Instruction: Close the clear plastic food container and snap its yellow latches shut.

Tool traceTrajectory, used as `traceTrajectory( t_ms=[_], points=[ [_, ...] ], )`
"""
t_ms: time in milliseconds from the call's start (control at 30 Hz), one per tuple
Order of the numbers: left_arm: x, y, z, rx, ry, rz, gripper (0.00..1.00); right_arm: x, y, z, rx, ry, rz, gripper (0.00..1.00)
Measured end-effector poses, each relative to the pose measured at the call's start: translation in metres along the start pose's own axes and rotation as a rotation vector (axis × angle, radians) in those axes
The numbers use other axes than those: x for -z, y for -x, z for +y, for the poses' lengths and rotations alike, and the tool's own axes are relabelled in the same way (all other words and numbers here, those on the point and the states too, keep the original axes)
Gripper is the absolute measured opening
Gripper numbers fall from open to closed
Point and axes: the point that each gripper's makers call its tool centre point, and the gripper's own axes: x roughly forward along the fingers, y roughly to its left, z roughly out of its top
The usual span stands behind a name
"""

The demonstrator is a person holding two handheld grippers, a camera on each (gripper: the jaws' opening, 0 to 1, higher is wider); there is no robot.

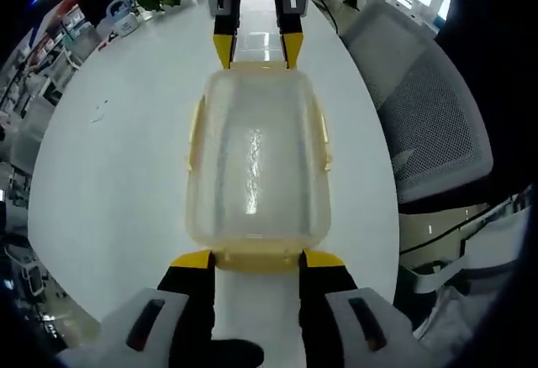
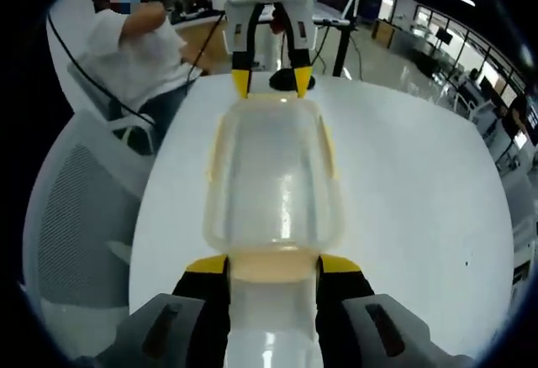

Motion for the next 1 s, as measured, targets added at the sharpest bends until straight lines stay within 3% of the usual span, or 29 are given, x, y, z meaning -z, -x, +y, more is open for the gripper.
traceTrajectory(
  t_ms=[633,1000],
  points=[
    [-0.011,-0.003,0.001,0.004,0.009,0.0,0.38,0.009,0.007,-0.001,-0.003,0.001,0.011,0.38],
    [-0.032,-0.009,0.003,0.01,0.01,-0.008,0.38,0.027,0.02,-0.002,-0.002,-0.004,0.019,0.38]
  ],
)
